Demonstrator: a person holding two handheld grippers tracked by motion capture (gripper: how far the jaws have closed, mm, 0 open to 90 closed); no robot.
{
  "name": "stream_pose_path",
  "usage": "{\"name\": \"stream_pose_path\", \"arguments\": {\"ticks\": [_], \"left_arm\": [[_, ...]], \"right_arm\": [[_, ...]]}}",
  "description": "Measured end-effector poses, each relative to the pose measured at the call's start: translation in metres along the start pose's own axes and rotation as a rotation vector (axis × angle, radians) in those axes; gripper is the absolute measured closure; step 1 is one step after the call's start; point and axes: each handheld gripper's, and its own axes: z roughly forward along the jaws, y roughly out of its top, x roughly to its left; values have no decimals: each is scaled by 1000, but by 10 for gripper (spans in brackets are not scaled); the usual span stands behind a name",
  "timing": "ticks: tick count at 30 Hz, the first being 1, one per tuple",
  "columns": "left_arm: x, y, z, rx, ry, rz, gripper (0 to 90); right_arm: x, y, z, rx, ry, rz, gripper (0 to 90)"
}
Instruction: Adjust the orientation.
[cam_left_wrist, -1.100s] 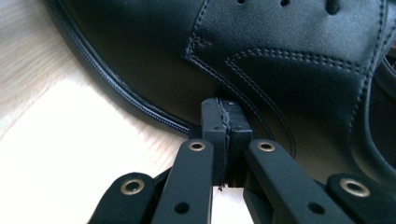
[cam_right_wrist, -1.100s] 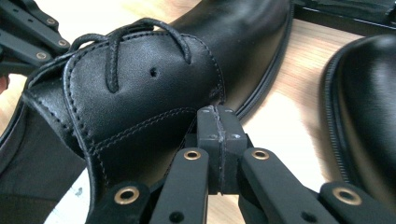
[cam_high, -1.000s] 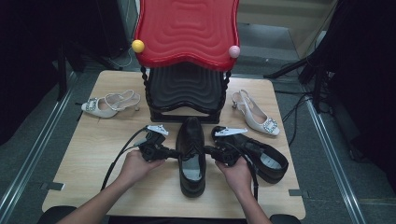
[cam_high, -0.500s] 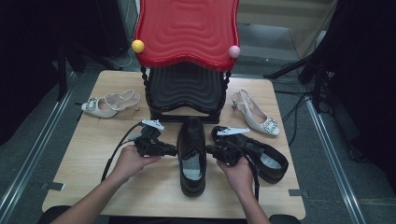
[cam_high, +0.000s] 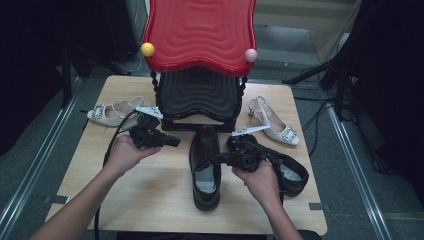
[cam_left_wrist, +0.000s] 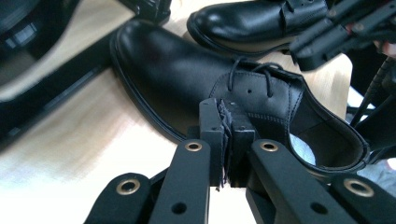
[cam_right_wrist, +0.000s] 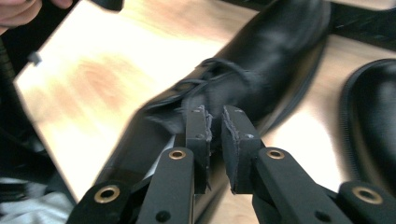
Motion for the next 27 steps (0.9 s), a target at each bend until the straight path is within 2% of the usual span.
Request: {"name": "stream_pose_path", "arguments": {"ticks": [3,7,11,12,16,18,19,22,27], "left_arm": [[-4,10,-7,-5,2,19,890],[-8,22,-18,-20,-10,31,896],[-11,34,-27,-22,-10,39,896],[-11,38,-29,-21,-11,40,897],[-14,51,-34,7,22,58,874],[-14,55,-36,-9,4,56,878],[-15,57,-37,-7,7,60,879],[-14,65,-39,-9,14,73,882],[-13,79,-47,-16,7,85,900]], "right_arm": [[6,1,2,22,20,18,783],[14,2,4,31,17,47,739],[22,3,-5,37,52,67,730],[25,4,-6,53,59,73,723],[33,6,-2,74,62,44,709],[34,4,4,90,67,51,710],[34,3,6,98,84,60,710],[38,-1,14,123,96,58,686],[41,0,22,138,75,46,644]]}}
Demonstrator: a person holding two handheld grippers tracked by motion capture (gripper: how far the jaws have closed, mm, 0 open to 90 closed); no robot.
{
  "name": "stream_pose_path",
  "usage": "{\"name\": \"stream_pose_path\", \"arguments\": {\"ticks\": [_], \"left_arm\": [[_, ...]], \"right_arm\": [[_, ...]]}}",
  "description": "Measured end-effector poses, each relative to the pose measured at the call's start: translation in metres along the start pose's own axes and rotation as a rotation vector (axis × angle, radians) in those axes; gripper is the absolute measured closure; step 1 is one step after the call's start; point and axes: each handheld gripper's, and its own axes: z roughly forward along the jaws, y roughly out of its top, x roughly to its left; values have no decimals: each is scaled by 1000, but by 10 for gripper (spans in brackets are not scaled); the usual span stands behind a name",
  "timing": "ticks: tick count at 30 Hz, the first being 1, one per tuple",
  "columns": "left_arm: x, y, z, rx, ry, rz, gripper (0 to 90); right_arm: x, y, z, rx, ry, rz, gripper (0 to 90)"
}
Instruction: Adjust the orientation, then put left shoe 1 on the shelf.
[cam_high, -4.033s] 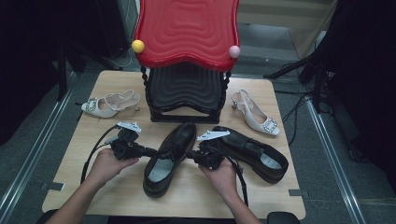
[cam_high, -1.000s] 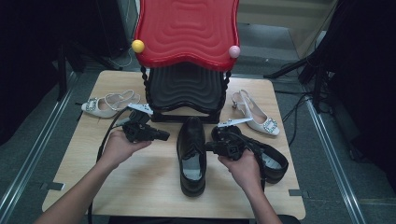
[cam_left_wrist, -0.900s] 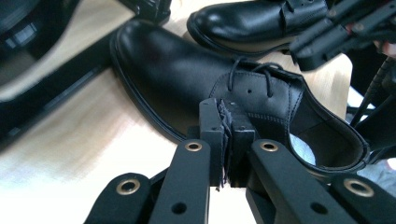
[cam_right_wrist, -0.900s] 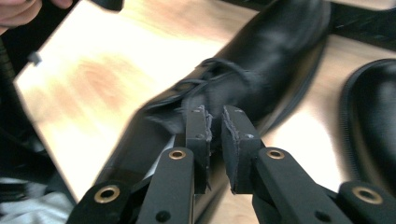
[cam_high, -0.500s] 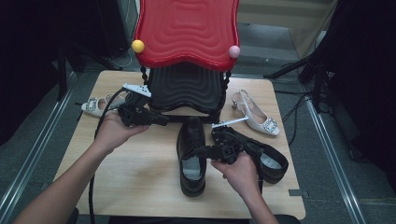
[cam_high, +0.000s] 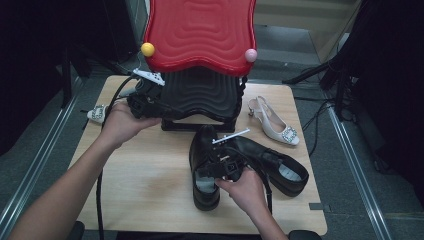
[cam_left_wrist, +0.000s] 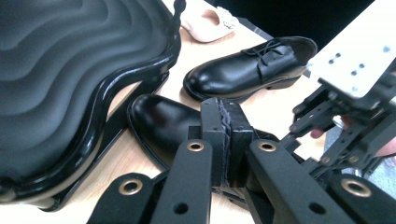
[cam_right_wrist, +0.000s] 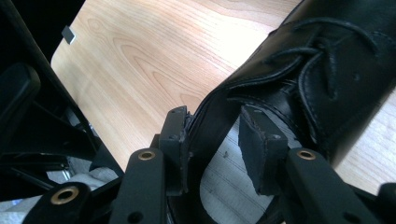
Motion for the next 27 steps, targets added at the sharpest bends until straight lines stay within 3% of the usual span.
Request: {"name": "stream_pose_path", "arguments": {"ticks": [6,10,18,23,27], "left_arm": [[0,19,-10,-16,2,5,900],[3,32,-16,-33,2,5,900],[4,60,-27,-46,24,32,900],[5,78,-33,-45,59,44,900],[3,94,-39,-60,57,53,900]], "right_arm": [[1,2,11,39,17,14,638],[1,2,16,46,4,25,610],[3,5,23,62,5,34,597],[5,6,28,75,-6,39,596],[6,8,34,88,-21,43,596]]}}
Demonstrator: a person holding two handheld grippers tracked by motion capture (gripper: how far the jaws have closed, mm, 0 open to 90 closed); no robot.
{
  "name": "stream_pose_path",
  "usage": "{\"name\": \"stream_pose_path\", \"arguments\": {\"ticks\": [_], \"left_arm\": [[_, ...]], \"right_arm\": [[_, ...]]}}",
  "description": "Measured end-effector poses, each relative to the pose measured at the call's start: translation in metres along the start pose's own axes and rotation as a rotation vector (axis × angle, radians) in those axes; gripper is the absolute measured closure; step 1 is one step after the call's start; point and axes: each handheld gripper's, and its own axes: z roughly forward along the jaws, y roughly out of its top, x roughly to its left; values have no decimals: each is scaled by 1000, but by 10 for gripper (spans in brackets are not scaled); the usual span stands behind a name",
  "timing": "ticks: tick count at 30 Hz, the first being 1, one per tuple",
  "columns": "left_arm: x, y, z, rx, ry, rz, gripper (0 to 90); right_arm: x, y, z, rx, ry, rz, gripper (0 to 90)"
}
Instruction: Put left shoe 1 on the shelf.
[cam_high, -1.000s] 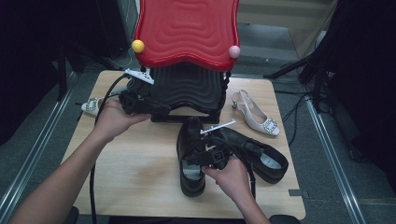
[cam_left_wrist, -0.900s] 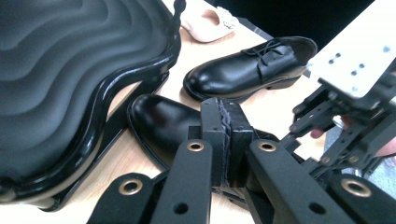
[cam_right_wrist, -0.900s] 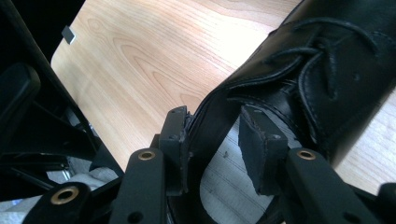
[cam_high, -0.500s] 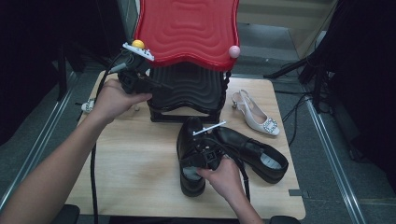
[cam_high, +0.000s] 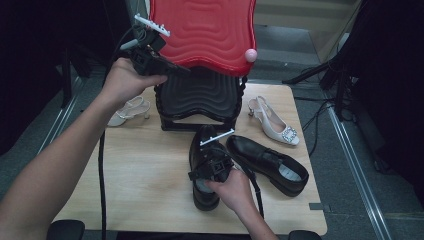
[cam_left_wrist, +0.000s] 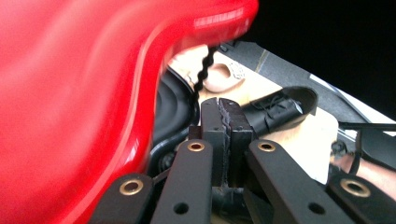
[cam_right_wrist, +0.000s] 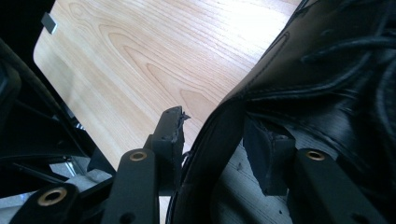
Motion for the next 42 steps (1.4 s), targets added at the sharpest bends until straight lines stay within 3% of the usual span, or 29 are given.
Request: {"name": "stream_pose_path", "arguments": {"ticks": [2,5,14,19,23,26,28,32,42], "left_arm": [[2,8,-1,-12,-12,-7,900],[6,21,0,3,26,-13,900],[8,45,11,-27,74,-5,900],[14,44,19,-17,87,-9,900],[19,42,19,-52,87,-27,900],[19,41,18,-52,110,-10,900],[23,41,18,-44,118,-23,900],[22,40,18,-46,117,-13,900],[21,40,17,-45,114,-18,900]], "right_arm": [[1,1,3,5,-7,2,596],[3,1,7,6,-4,5,597],[6,1,11,4,-14,8,585],[11,-3,11,9,-26,8,585],[10,-3,20,37,-48,22,562],[13,-5,25,48,-81,11,562],[11,-3,30,55,-94,20,584],[13,-1,35,80,-144,11,618],[-2,-3,20,58,-72,44,795]]}}
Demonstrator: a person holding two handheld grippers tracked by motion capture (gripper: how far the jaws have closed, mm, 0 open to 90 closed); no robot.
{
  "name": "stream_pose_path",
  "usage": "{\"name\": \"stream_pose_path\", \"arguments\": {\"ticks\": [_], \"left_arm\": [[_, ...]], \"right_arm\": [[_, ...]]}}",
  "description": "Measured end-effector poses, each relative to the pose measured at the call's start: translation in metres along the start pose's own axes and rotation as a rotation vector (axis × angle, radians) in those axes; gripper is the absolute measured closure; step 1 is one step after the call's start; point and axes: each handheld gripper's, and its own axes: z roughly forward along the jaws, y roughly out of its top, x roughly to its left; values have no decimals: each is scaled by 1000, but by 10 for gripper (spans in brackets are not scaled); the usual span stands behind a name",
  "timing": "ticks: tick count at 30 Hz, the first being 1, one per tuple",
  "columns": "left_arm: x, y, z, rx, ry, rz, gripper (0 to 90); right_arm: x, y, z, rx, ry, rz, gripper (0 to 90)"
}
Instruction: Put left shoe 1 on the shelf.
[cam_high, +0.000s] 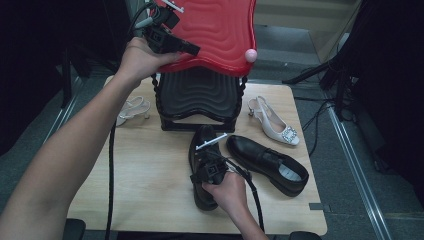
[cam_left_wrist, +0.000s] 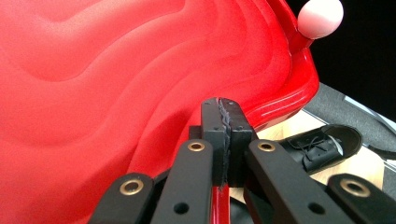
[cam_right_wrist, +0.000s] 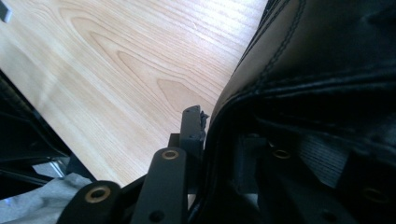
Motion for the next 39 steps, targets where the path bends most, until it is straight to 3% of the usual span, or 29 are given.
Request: {"name": "stream_pose_path", "arguments": {"ticks": [6,8,13,21,26,35,39], "left_arm": [[-1,1,0,-1,-5,-7,900],[-4,1,0,4,-25,-3,900],[-12,5,4,28,-12,33,900],[5,5,5,35,7,-5,900],[3,5,8,23,9,2,900],[3,5,8,23,5,-10,900],[4,5,8,22,2,-13,900]], "right_arm": [[-6,-5,-11,-30,11,-5,851],[-11,-8,-17,-44,22,7,870],[-24,-8,-33,-69,62,24,877],[-31,-6,-49,-90,103,34,878],[-27,-5,-56,-109,132,15,877],[-6,-1,-84,-149,149,-38,876],[8,1,-100,-164,166,-86,876]]}}
